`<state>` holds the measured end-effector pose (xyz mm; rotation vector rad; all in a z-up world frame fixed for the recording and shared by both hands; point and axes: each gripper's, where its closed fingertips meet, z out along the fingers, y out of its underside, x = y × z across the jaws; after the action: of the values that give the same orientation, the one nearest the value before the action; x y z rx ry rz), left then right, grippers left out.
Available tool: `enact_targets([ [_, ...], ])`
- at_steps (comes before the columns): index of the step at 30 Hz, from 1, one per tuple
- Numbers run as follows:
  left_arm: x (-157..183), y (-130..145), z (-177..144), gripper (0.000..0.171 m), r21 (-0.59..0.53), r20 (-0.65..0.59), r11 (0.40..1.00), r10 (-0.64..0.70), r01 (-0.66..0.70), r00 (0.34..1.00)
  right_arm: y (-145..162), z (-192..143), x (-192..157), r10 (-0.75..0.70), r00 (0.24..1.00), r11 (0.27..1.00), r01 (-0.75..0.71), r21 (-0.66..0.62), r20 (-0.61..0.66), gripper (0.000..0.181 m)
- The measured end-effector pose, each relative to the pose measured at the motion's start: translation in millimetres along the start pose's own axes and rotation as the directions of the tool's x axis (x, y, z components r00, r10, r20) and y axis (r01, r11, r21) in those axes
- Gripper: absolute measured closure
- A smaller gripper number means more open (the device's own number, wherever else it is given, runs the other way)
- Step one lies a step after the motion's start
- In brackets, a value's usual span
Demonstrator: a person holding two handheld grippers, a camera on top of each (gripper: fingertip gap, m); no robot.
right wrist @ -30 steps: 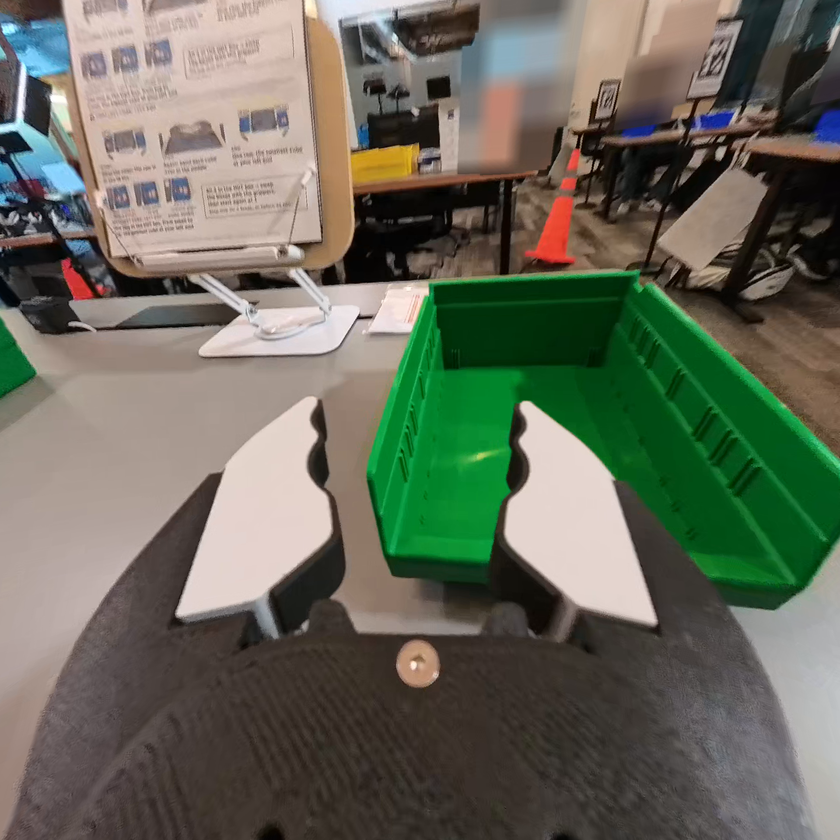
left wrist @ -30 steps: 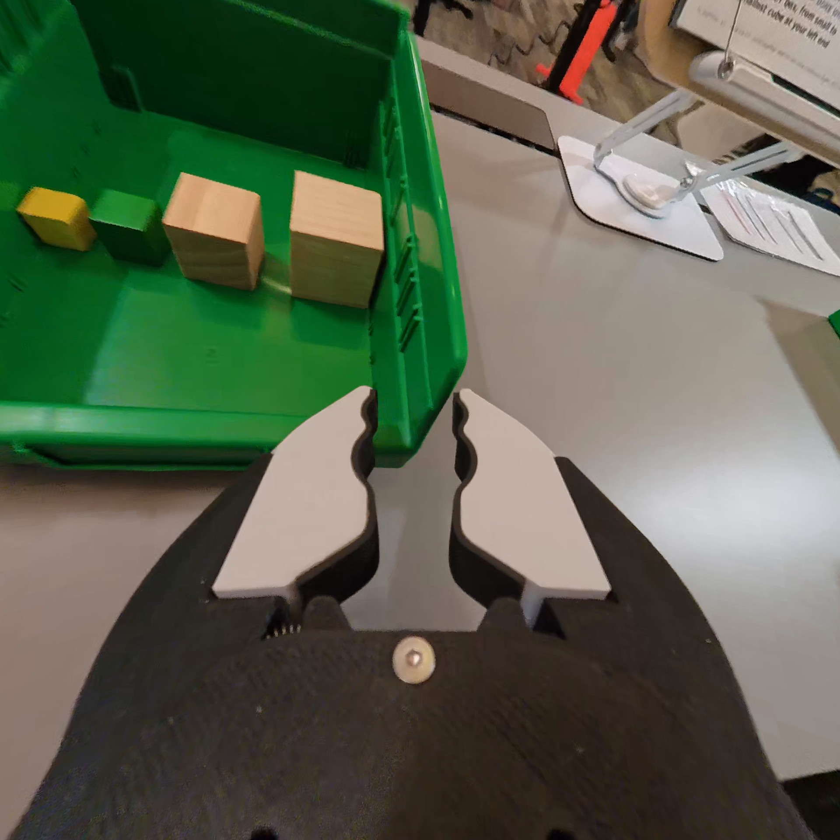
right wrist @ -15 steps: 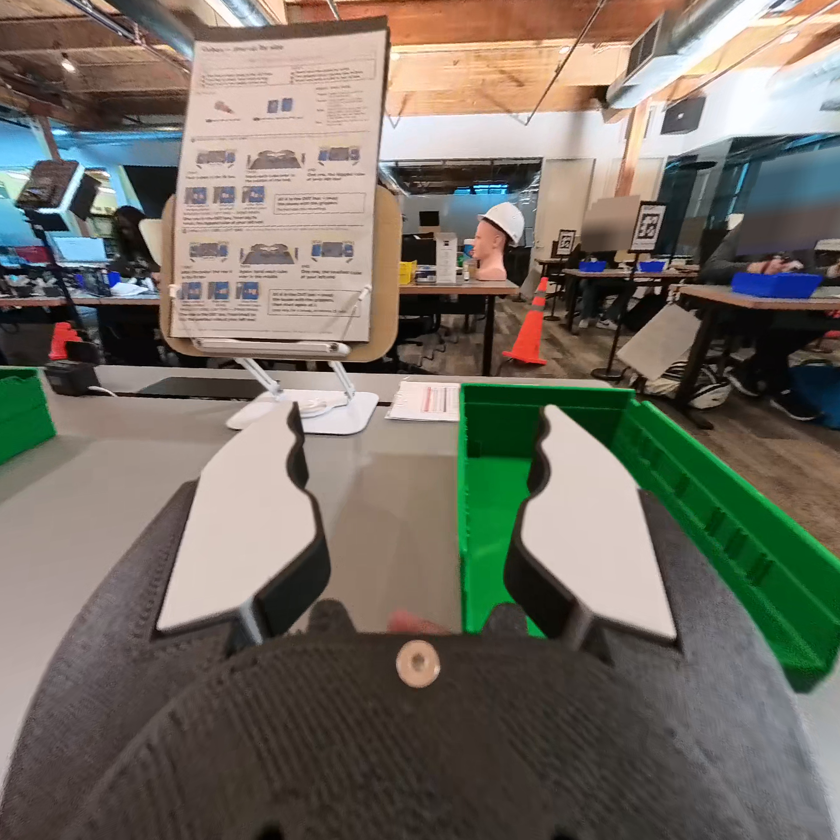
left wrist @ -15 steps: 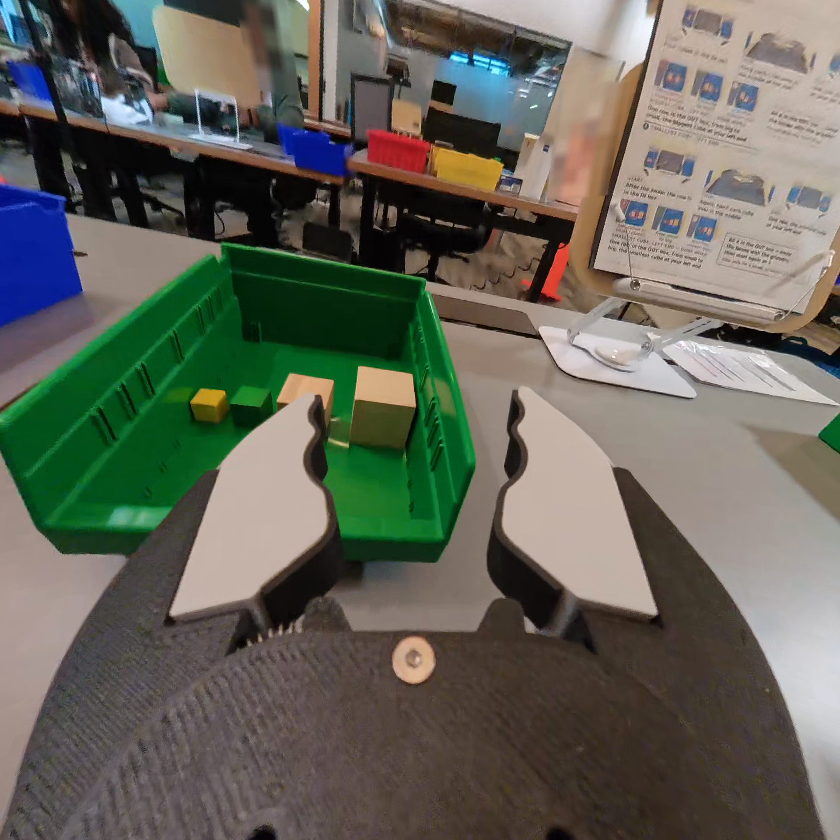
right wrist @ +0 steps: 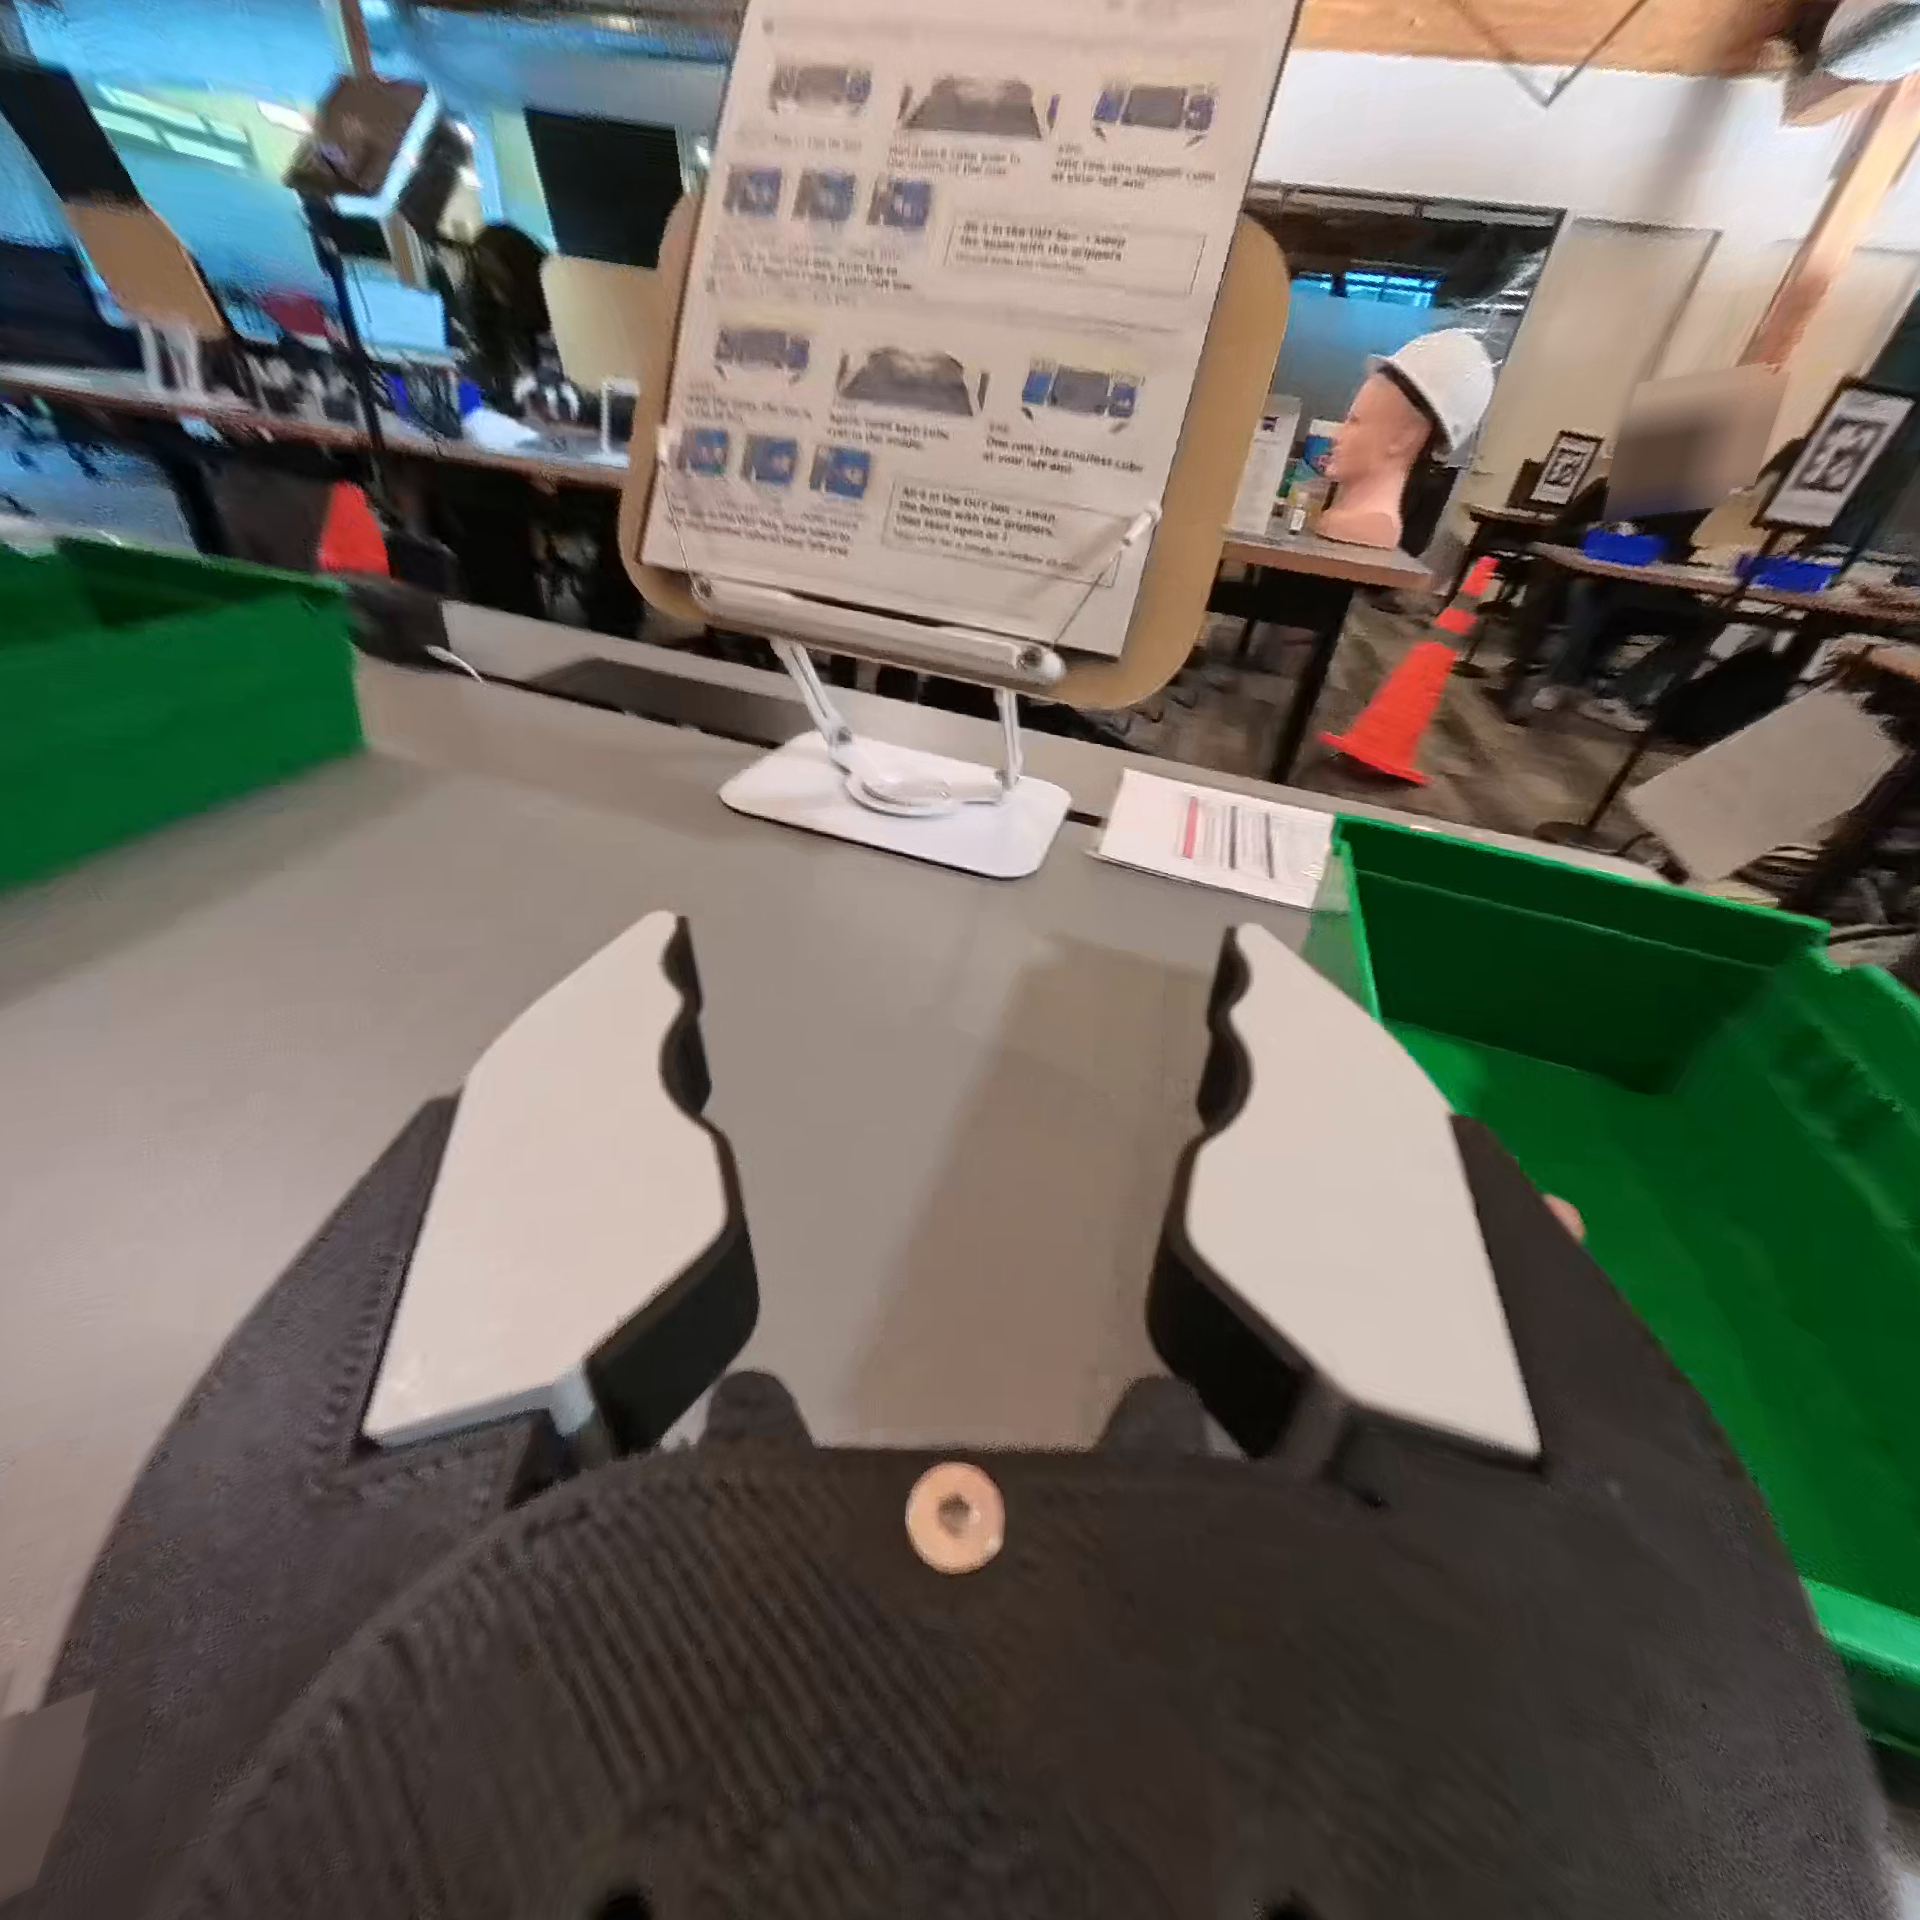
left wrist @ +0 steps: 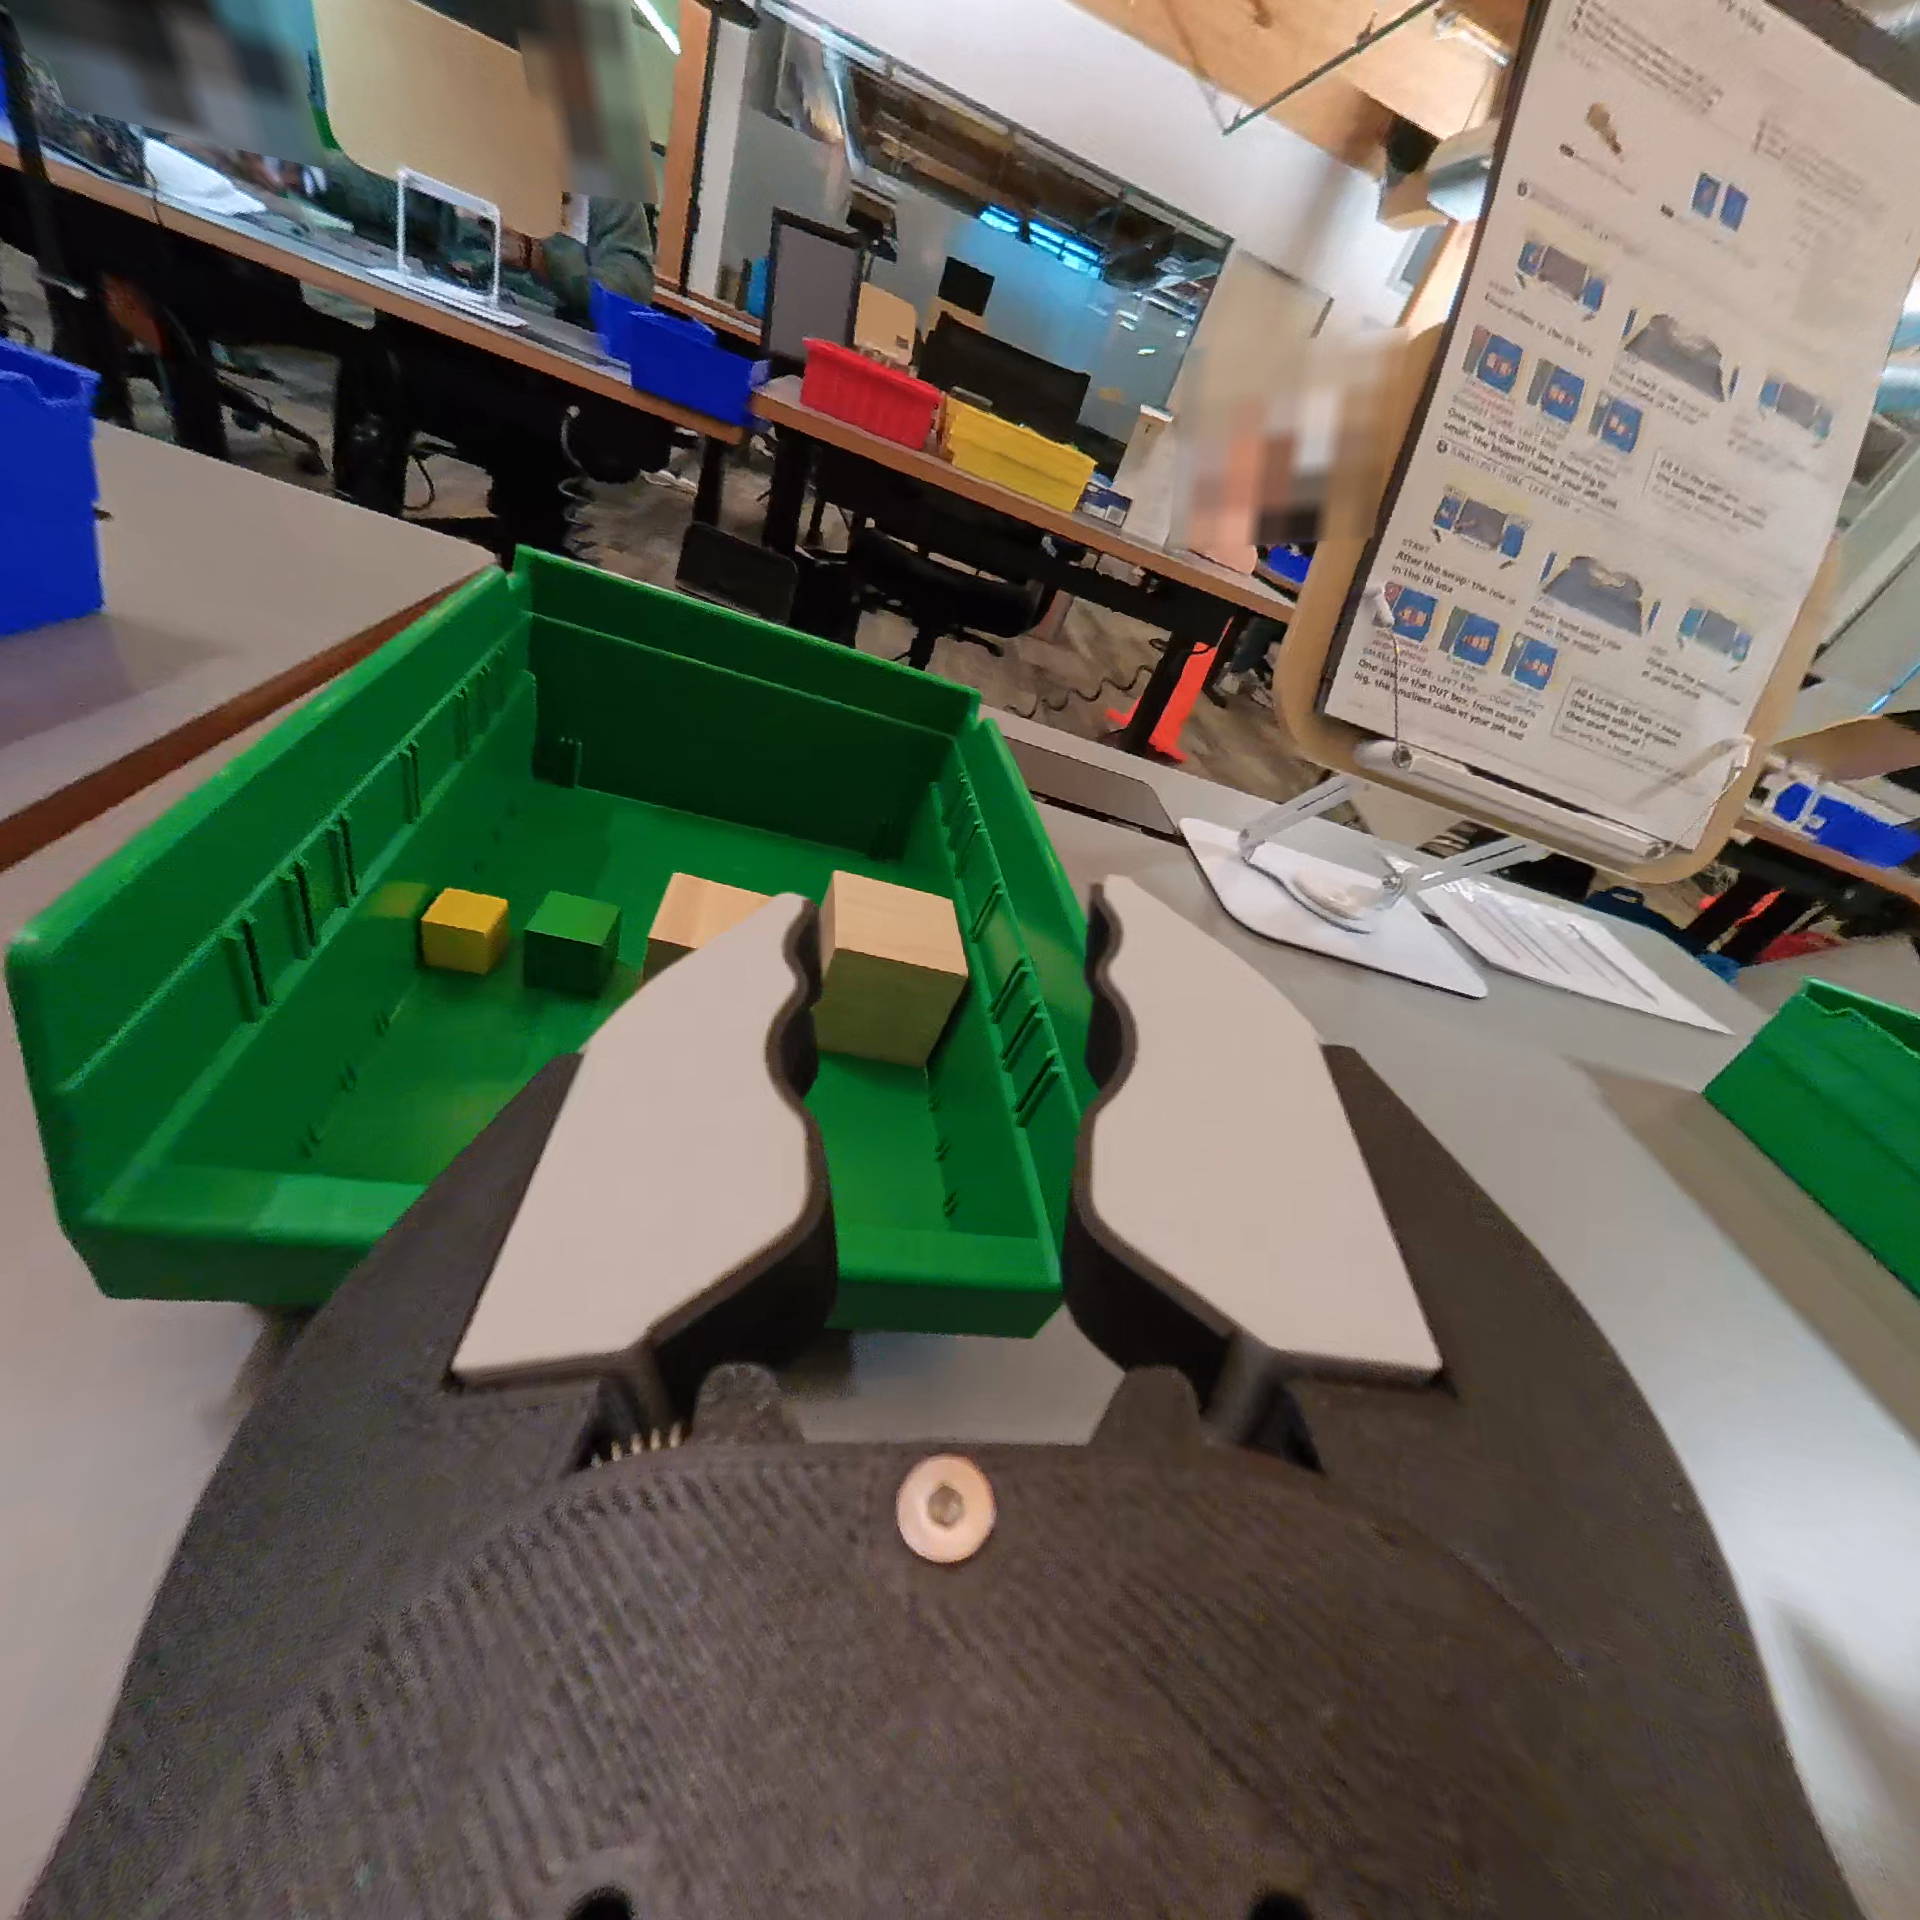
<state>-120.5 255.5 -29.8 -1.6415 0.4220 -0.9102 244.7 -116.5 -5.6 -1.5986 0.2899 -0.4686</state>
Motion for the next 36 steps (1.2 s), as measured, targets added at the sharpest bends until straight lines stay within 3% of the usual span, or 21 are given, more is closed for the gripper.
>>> enact_targets([
  [4,3.3,11.8,9.9,0.097,-0.071,-0.052,0.997,-0.022,0.018,0.998,22.6,14.6,-0.3,-0.001,1.0,0.998,0.003,-0.066,0.02,0.081],
  [8,13.7,12.8,11.7,0.093,-0.07,-0.06,0.993,0.092,-0.097,0.994,32.4,19.6,4.0,0.142,0.988,0.986,-0.136,-0.098,0.055,0.08],
  [10,17.3,12.0,10.5,0.098,-0.057,-0.042,0.977,0.202,-0.205,0.978,30.5,17.4,11.0,0.145,0.988,0.987,-0.141,-0.082,0.045,0.084],
  [12,20.1,13.7,9.8,0.116,-0.059,-0.022,0.952,0.298,-0.299,0.954,28.9,15.2,15.6,0.087,0.996,0.994,-0.084,-0.075,0.037,0.093],
  [15,21.6,14.6,10.0,0.121,-0.043,0.014,0.933,0.358,-0.357,0.934,29.3,14.8,17.2,0.04,0.999,0.996,-0.038,-0.077,0.028,0.097],
  [20,18.9,15.8,11.0,0.118,-0.05,0.016,0.943,0.331,-0.329,0.944,34.5,18.9,14.6,0.119,0.992,0.99,-0.117,-0.084,0.027,0.086],
  [36,12.0,20.6,12.1,0.111,-0.084,0.026,0.949,0.306,-0.303,0.952,32.5,12.3,35.5,-0.067,0.994,0.998,0.065,-0.026,-0.092,0.111],
])
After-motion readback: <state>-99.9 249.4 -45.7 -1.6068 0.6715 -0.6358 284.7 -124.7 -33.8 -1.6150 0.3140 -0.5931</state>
